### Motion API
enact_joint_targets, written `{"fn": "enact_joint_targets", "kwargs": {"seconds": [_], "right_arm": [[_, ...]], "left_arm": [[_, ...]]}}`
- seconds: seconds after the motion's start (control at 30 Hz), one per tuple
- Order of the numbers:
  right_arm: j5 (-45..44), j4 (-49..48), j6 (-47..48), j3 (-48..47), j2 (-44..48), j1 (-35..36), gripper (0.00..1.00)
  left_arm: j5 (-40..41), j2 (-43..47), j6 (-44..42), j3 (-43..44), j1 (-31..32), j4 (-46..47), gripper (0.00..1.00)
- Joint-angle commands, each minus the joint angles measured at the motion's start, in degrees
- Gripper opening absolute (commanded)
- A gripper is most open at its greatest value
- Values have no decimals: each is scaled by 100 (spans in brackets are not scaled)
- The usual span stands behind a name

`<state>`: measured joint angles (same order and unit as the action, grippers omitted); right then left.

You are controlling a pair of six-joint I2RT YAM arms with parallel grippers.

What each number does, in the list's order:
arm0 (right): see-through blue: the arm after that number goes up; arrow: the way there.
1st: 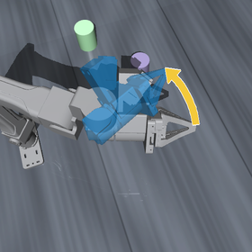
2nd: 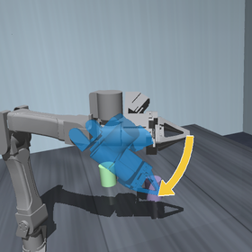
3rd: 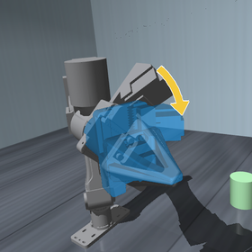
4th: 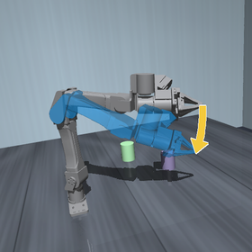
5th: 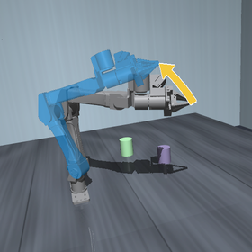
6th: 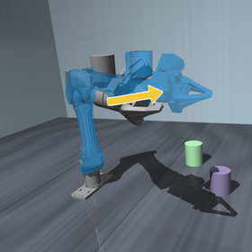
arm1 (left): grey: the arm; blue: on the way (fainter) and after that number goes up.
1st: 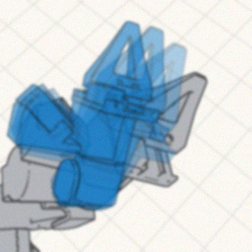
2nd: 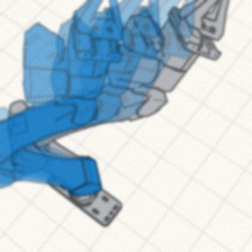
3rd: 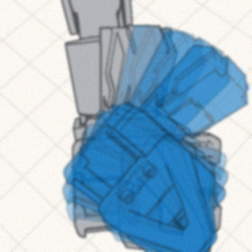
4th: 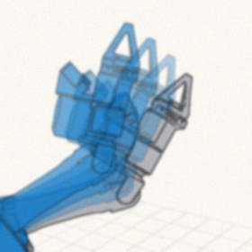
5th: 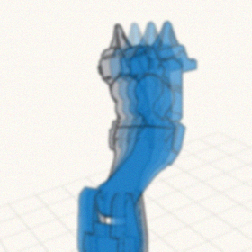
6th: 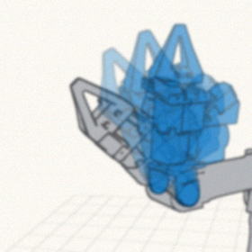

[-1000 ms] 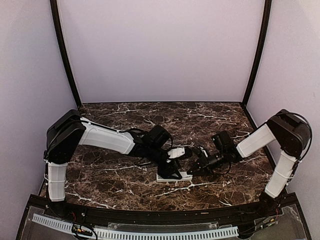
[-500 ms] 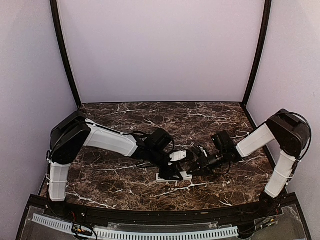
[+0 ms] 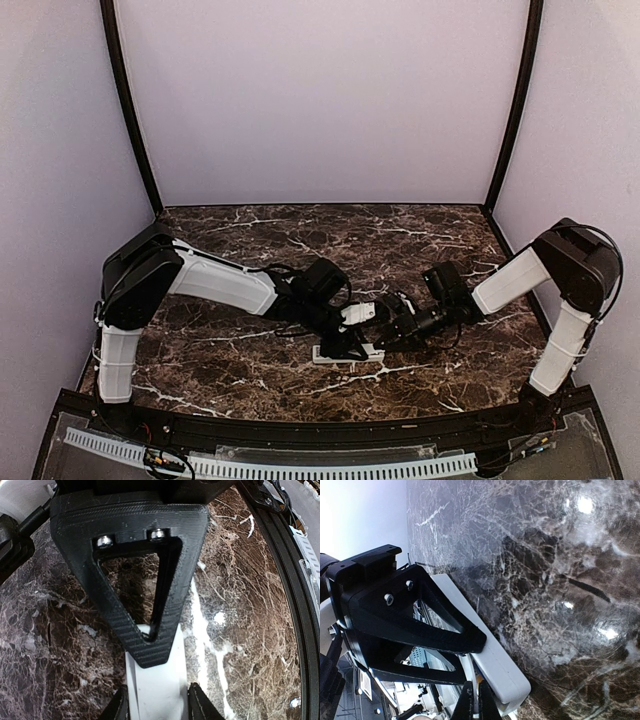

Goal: Load the batteries into the remote control
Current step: Press the battery cover on the remote control.

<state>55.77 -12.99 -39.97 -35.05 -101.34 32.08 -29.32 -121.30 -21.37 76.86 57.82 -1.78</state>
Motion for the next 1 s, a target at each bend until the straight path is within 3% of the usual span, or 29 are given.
{"fn": "enact_joint_targets", "kwargs": {"seconds": [0.0,0.13,0.3,0.57,0.73,0.97], "right_arm": [[-486,230,144,-90,-63,128,0],[-526,284,156,-61,3,130,0],[-535,342,171,-36,73,129,10],[-733,936,438,-238,296,131,14],[-858,1277,604,-367,476,127,23],[-1027,1869,803,-609,656,128,29]], "left_arm": [[99,-83,-180,66,93,-46,20],[170,-80,-254,-7,98,-90,11],[182,-39,-277,-117,98,-35,1],[198,-39,-298,-138,98,-28,0],[211,-18,-304,-185,98,-9,0],[222,0,-296,-213,98,23,0]]}}
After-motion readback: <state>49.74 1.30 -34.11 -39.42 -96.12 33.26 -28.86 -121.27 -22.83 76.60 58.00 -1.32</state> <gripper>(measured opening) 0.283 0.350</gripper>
